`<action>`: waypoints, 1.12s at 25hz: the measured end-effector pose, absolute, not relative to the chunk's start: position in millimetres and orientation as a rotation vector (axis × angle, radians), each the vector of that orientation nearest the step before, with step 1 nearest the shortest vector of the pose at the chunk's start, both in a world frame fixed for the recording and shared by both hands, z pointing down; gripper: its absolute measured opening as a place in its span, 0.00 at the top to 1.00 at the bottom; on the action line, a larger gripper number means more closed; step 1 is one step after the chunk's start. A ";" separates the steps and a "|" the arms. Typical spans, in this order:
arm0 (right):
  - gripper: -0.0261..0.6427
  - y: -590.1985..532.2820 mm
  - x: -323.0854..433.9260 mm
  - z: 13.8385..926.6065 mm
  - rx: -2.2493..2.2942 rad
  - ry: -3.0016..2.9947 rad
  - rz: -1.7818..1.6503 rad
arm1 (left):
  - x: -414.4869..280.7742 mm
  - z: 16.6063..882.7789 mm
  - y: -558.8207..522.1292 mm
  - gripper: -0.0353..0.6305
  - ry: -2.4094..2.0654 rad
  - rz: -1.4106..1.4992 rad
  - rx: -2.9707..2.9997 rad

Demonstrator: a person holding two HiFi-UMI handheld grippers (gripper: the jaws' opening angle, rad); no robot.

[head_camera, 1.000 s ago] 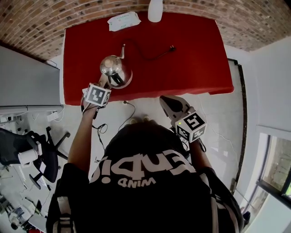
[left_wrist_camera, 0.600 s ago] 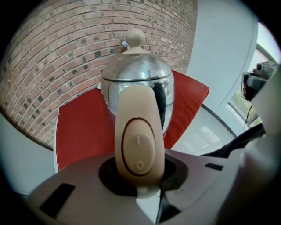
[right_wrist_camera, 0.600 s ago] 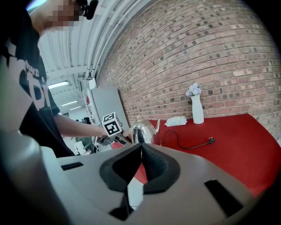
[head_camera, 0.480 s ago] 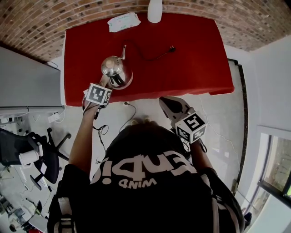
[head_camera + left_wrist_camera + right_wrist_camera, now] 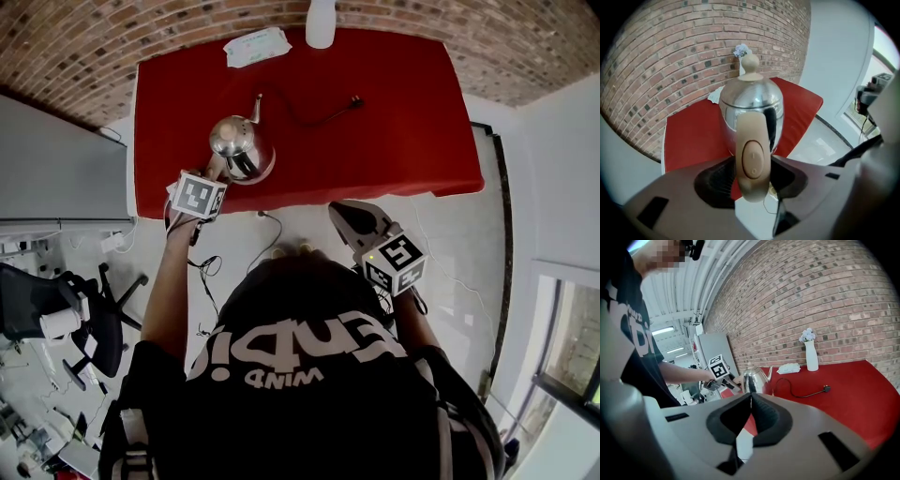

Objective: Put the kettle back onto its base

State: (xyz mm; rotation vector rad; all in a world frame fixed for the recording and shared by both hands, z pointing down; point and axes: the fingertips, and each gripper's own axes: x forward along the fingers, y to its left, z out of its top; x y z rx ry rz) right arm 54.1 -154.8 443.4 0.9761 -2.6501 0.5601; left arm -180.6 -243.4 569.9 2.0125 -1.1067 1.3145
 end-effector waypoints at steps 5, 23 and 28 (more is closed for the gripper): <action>0.93 -153.8 51.7 441.9 0.955 -2.658 0.560 | -181.2 531.0 -247.7 0.65 -1.177 1.289 2.067; 0.93 -157.4 47.1 445.6 0.747 -2.699 0.545 | -116.6 457.9 -195.2 0.94 -1.260 0.777 2.290; 0.93 -156.4 33.1 449.7 0.623 -2.701 0.526 | -112.3 451.5 -169.1 0.94 -1.239 0.642 2.281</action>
